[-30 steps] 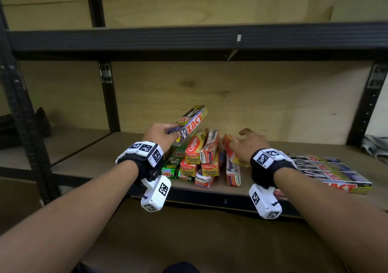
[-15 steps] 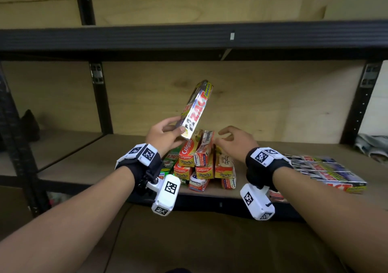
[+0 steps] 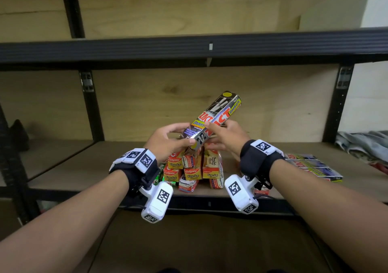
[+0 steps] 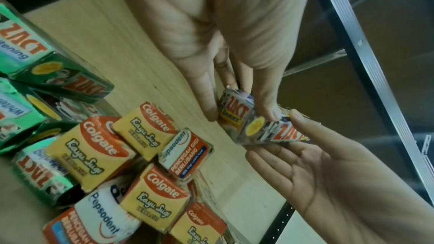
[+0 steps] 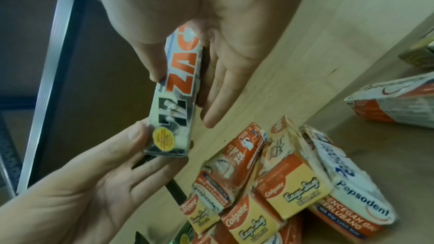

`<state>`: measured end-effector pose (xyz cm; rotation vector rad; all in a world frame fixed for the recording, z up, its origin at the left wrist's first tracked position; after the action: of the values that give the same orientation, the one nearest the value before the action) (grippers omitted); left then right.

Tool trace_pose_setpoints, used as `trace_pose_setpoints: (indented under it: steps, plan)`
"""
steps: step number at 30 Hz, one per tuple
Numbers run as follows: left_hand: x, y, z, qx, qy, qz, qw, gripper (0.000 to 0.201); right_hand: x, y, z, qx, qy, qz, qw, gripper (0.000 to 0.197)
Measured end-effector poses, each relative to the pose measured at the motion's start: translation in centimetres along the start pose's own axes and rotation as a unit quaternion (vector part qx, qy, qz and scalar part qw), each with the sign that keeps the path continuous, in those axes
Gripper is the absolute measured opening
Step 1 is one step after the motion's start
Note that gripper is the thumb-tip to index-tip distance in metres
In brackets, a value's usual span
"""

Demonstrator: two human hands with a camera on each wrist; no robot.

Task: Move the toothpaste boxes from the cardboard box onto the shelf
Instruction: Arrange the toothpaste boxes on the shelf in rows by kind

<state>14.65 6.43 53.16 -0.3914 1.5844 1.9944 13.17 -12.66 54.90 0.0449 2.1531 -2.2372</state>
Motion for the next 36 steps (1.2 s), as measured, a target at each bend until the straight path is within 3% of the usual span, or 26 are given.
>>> trace_pose_setpoints:
  steps: [8, 11, 14, 16, 18, 21, 23, 29, 32, 34, 36]
  plan:
    - [-2.3, 2.8, -1.4, 0.001, -0.041, 0.029, 0.999, 0.056, 1.7, -0.3, 4.2, 0.106, -0.042, 0.021, 0.993, 0.037]
    - [-3.4, 3.8, -2.9, 0.041, -0.035, 0.041, 0.998, 0.057, 2.8, -0.5, 6.1, 0.153, -0.030, 0.046, 0.987, 0.035]
    - [-3.9, 4.6, -5.2, 0.103, -0.041, 0.059, 0.992, 0.055, 4.0, -0.6, 8.0, 0.187, -0.009, 0.064, 0.980, 0.046]
    - [-3.9, 5.1, -6.8, 0.140, -0.054, 0.044, 0.988, 0.048, 4.9, -0.4, 9.2, 0.220, -0.008, 0.071, 0.973, 0.048]
    - [-3.7, 5.3, -8.0, 0.158, -0.067, 0.031, 0.985, 0.057, 5.6, 0.0, 10.8, 0.235, -0.007, 0.060, 0.970, 0.042]
    - [-3.1, 5.7, -9.4, 0.088, -0.187, -0.004, 0.978, 0.093, 6.2, 0.4, 13.2, 0.249, 0.019, 0.029, 0.968, 0.033]
    - [-3.0, 5.7, -10.3, -0.011, -0.251, -0.049, 0.967, 0.099, 6.5, 0.6, 14.9, 0.255, 0.030, 0.010, 0.966, 0.029]
    - [-4.2, 5.4, -13.9, -0.197, -0.256, -0.138, 0.936, 0.061, 8.8, 0.8, 18.9, 0.305, 0.037, -0.039, 0.951, 0.021]
    - [-4.5, 5.0, -16.1, -0.230, -0.239, -0.155, 0.931, 0.058, 9.7, 1.3, 20.5, 0.400, 0.024, -0.048, 0.915, 0.037]
    - [-4.5, 4.5, -17.4, -0.253, -0.237, -0.144, 0.927, 0.056, 10.1, 1.9, 21.8, 0.498, 0.022, -0.053, 0.865, 0.056]
    - [-4.6, 3.7, -18.6, -0.265, -0.240, -0.125, 0.926, 0.055, 10.0, 2.4, 23.2, 0.588, 0.044, -0.046, 0.807, 0.062]
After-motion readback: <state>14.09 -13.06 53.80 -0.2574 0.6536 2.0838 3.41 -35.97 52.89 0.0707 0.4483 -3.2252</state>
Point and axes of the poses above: each hand's wrist, its own x-axis away from the middle knuckle, its own z-axis out of the back of the hand, y = z × x, the point moved 2 cm from there along -x, towards the middle knuckle, and after that the axes turned 10 degrees about -z, right-handed, at the moved point
